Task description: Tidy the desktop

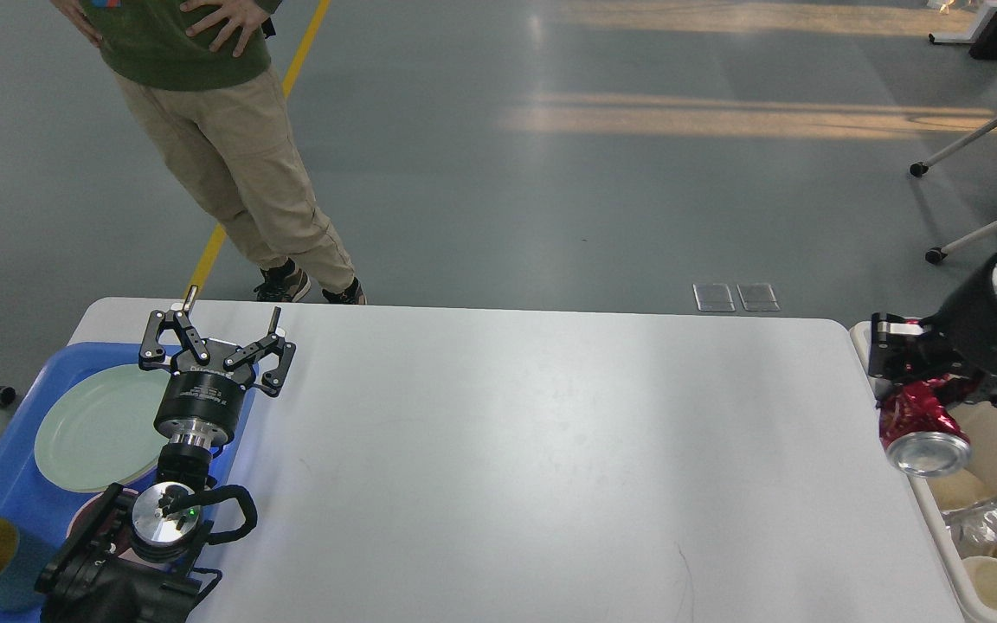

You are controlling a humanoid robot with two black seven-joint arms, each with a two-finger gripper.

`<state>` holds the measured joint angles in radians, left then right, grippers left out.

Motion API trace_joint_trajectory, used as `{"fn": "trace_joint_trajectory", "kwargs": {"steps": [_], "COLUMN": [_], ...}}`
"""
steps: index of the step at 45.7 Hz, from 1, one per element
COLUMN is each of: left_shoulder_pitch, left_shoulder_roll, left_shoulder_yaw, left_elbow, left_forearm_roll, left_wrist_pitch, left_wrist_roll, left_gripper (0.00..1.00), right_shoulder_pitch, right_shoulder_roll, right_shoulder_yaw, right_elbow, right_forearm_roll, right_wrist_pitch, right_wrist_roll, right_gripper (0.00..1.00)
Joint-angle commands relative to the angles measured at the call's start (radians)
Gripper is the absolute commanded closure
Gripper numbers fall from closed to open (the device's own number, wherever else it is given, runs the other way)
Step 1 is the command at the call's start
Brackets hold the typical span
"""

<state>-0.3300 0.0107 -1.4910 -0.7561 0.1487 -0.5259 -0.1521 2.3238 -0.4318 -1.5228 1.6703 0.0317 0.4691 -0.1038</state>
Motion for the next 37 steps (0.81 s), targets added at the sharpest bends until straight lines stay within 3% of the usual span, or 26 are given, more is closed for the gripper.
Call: {"fn": "trace_joint_trajectory", "kwargs": {"steps": [1,8,16,28,33,37], "left_shoulder_pitch": [-0.001,0.000,0.000,0.000,0.000,0.000], "left_shoulder_roll": [0.000,0.000,0.000,0.000,0.000,0.000], "left_shoulder_yaw": [0.000,0.000,0.000,0.000,0.000,0.000], "left_elbow": [0.000,0.000,0.000,0.000,0.000,0.000], "left_forearm_roll": [0.000,0.000,0.000,0.000,0.000,0.000], "left_wrist_pitch": [0.000,0.000,-0.002,-0.002,-0.002,0.000], "left_wrist_roll": [0.000,0.000,0.000,0.000,0.000,0.000], "left_gripper": [0.04,0.04,0.04,0.04,0.04,0.04], "right_shoulder_pitch": [-0.168,-0.512,-0.918,-1.552,-1.705,-1.761], "right_shoulder_roll": [-0.158,-0.255,-0.318,-0.130,-0.018,0.025], "right_shoulder_yaw": [-0.027,0.059,0.346,0.711,0.757,0.762], "right_elbow": [-0.124,-0.456,-0.792,-1.420,-1.616,-1.686], "right_forearm_roll": [-0.001,0.007,0.008,0.010,0.011,0.011], "right_wrist_pitch": [-0.113,-0.167,-0.216,-0.363,-0.402,-0.429], "right_wrist_roll": [-0.004,-0.005,-0.007,-0.002,-0.002,-0.002], "right_gripper": [1.00,1.00,1.00,1.00,1.00,1.00]}}
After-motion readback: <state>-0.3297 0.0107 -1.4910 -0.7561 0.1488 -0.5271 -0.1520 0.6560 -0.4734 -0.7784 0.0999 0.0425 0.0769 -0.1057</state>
